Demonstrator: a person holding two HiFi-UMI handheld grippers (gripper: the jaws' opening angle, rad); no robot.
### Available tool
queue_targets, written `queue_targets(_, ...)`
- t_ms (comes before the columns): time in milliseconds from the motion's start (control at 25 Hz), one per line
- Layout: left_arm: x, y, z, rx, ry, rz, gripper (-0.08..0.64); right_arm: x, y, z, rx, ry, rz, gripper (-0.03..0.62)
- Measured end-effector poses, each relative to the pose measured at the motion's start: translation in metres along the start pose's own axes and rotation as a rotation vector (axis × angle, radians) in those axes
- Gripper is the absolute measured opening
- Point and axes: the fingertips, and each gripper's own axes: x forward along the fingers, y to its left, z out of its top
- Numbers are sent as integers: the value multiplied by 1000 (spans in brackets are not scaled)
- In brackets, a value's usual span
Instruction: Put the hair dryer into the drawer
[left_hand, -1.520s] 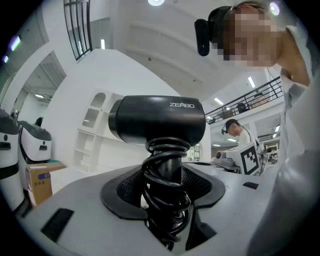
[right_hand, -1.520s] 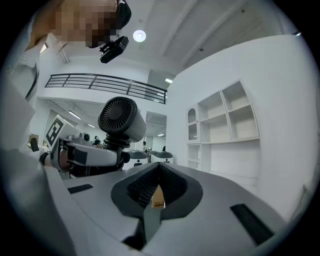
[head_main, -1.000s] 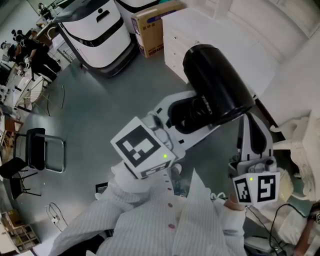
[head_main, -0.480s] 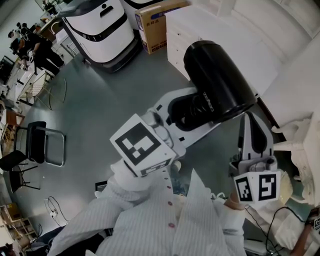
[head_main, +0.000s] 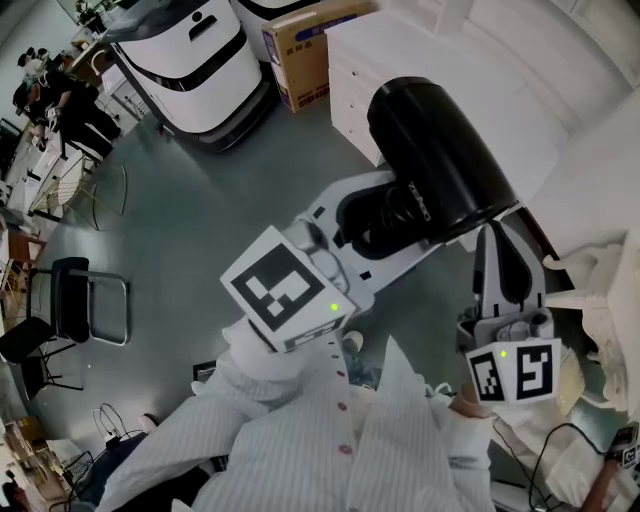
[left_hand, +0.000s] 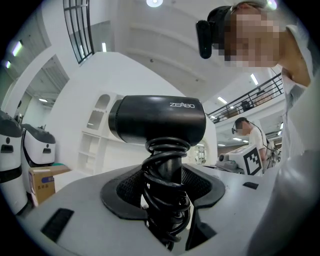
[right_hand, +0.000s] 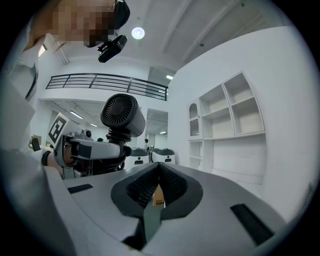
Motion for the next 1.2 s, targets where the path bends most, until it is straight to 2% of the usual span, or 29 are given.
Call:
queue_targets(280,33,76,7,-4,-1,-42,229,80,-25,2,-7,6,-20,11)
queue_targets(560,55,141,14,-6,0,-84,229,144,-45,7,-13,-5,-75,11)
queue_targets(800,64,179,11,10,22,-116,229,175,-58,-2,10,13,-133,11)
queue_targets(1200,105,230,-6,-58,46,-166,229,223,-90,-25,34,78,-181,11)
